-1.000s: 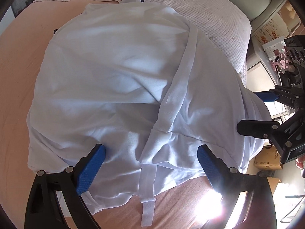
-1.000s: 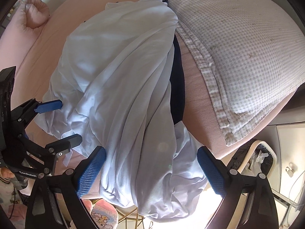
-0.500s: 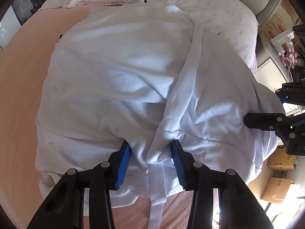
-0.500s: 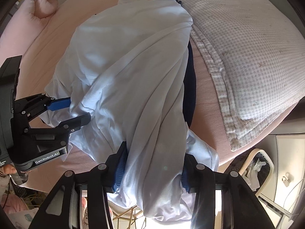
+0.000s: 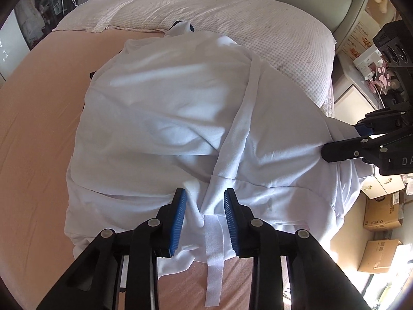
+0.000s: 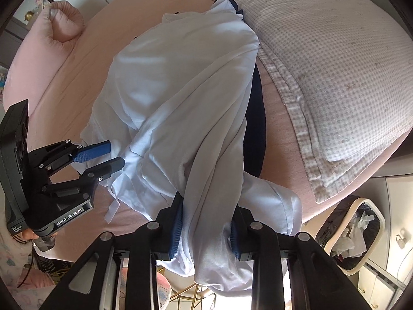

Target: Fold clothes

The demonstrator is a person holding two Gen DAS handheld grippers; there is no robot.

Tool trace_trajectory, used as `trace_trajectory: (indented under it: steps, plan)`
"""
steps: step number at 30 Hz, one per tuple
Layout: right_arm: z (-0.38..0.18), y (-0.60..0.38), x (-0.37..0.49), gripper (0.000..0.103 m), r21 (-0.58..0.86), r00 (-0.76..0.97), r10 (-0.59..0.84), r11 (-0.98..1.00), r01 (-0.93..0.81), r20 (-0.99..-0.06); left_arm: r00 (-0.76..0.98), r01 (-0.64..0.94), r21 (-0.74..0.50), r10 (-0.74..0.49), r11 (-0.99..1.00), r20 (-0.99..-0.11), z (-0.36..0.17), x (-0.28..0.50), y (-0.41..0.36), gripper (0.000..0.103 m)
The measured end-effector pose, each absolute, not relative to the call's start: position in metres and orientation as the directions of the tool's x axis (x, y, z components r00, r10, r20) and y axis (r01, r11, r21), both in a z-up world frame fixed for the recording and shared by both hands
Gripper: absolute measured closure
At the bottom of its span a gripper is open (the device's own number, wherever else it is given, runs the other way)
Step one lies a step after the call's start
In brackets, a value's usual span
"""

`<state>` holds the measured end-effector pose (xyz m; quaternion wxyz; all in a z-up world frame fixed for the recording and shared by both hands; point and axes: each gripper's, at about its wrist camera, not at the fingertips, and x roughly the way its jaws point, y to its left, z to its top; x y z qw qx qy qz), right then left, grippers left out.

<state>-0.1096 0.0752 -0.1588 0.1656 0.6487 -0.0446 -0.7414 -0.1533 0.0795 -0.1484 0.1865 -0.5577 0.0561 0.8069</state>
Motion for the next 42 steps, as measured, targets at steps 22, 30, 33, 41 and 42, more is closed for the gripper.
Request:
trace_trajectory:
  steps: [22, 30, 33, 41, 42]
  plan:
    - [-0.149, 0.046, -0.112, 0.074, 0.329, -0.075, -0.357, -0.91, 0.253, -0.931, -0.118, -0.377, -0.433, 0.506, -0.819, -0.854, -0.158, -0.132, 0.139, 0.035]
    - [-0.147, 0.051, -0.113, 0.074, 0.315, -0.072, -0.341, -0.918, 0.241, -0.937, -0.131, -0.401, -0.427, 0.512, -0.811, -0.849, -0.176, -0.128, 0.17, 0.059]
    - [-0.149, 0.058, -0.114, 0.074, 0.305, -0.072, -0.328, -0.926, 0.223, -0.942, -0.073, -0.341, -0.444, 0.494, -0.829, -0.866, -0.192, -0.138, 0.169, 0.08]
    - [-0.141, 0.071, -0.113, 0.074, 0.249, -0.091, -0.269, -0.951, 0.185, -0.959, -0.076, -0.312, -0.44, 0.484, -0.842, -0.872, -0.193, -0.148, 0.161, 0.088]
    - [-0.137, 0.073, -0.113, 0.074, 0.244, -0.093, -0.262, -0.954, 0.176, -0.96, -0.08, -0.317, -0.431, 0.476, -0.845, -0.876, -0.192, -0.149, 0.162, 0.088]
